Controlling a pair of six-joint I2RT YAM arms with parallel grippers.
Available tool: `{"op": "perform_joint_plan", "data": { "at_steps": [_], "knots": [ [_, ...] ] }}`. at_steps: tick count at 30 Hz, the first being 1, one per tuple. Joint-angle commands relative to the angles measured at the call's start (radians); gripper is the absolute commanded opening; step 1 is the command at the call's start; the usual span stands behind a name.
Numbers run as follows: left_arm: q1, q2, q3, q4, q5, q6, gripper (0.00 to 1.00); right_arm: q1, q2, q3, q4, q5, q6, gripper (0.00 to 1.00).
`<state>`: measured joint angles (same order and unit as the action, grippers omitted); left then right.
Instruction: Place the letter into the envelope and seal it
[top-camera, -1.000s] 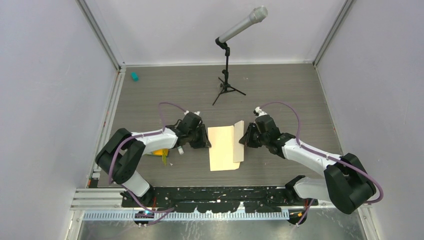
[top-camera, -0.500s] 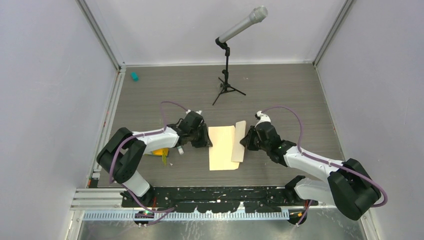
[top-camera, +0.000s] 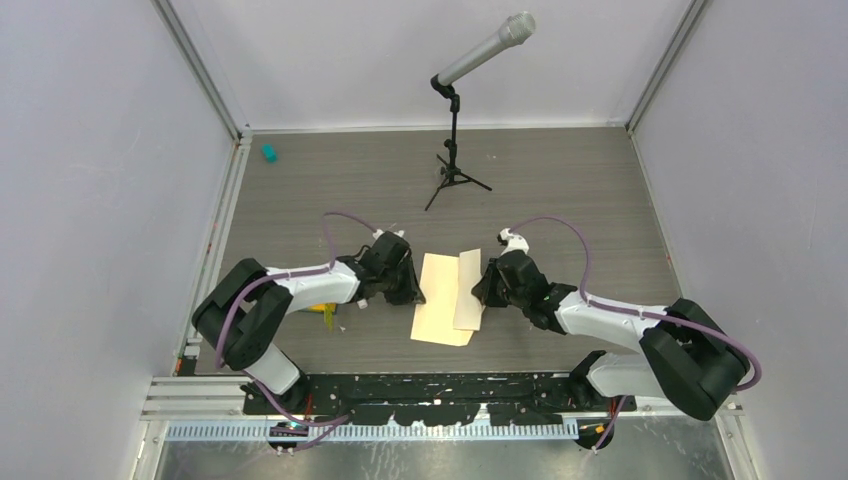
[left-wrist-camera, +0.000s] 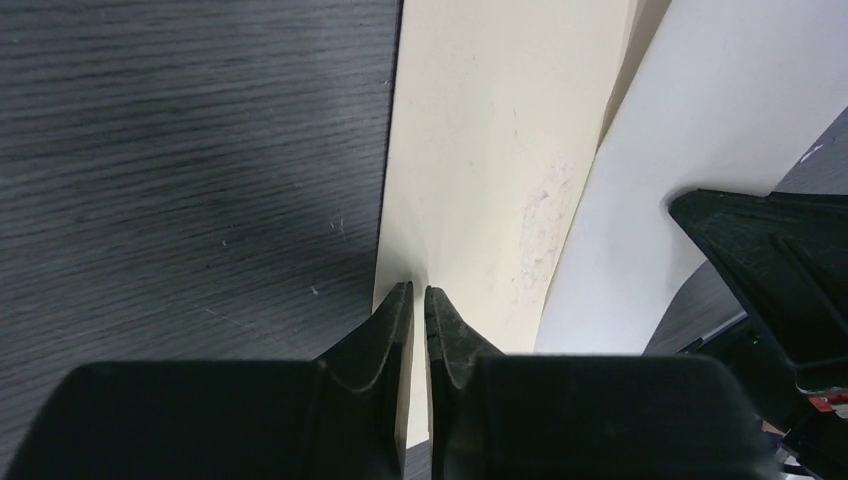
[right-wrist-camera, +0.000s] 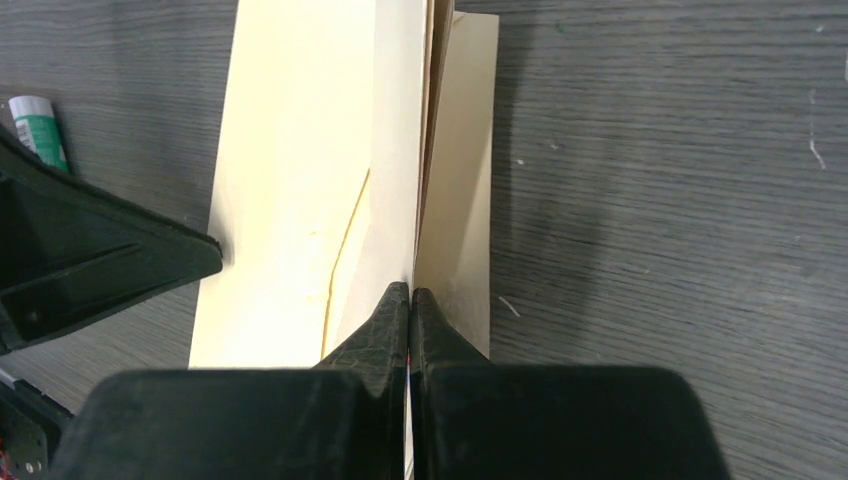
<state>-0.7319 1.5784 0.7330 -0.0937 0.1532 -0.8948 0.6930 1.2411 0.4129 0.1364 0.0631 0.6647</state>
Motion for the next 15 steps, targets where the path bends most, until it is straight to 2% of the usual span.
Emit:
{"op": "perform_joint_plan", "data": {
  "at_steps": [1, 8, 15],
  "knots": [
    [-0.024, -0.039, -0.029, 0.012, -0.035, -0.05, 0.1, 0.004, 0.013, 0.006, 0.046, 0.049, 0.046, 0.01],
    [-0.067, -0.108, -0.076, 0.011, -0.066, -0.105, 0.07, 0.005, -0.015, -0.009, 0.018, 0.102, 0.083, 0.01],
    [-0.136, -0.116, -0.142, 0.067, -0.091, -0.201, 0.0, 0.009, -0.006, -0.02, 0.045, 0.057, 0.115, 0.01]
  ]
}}
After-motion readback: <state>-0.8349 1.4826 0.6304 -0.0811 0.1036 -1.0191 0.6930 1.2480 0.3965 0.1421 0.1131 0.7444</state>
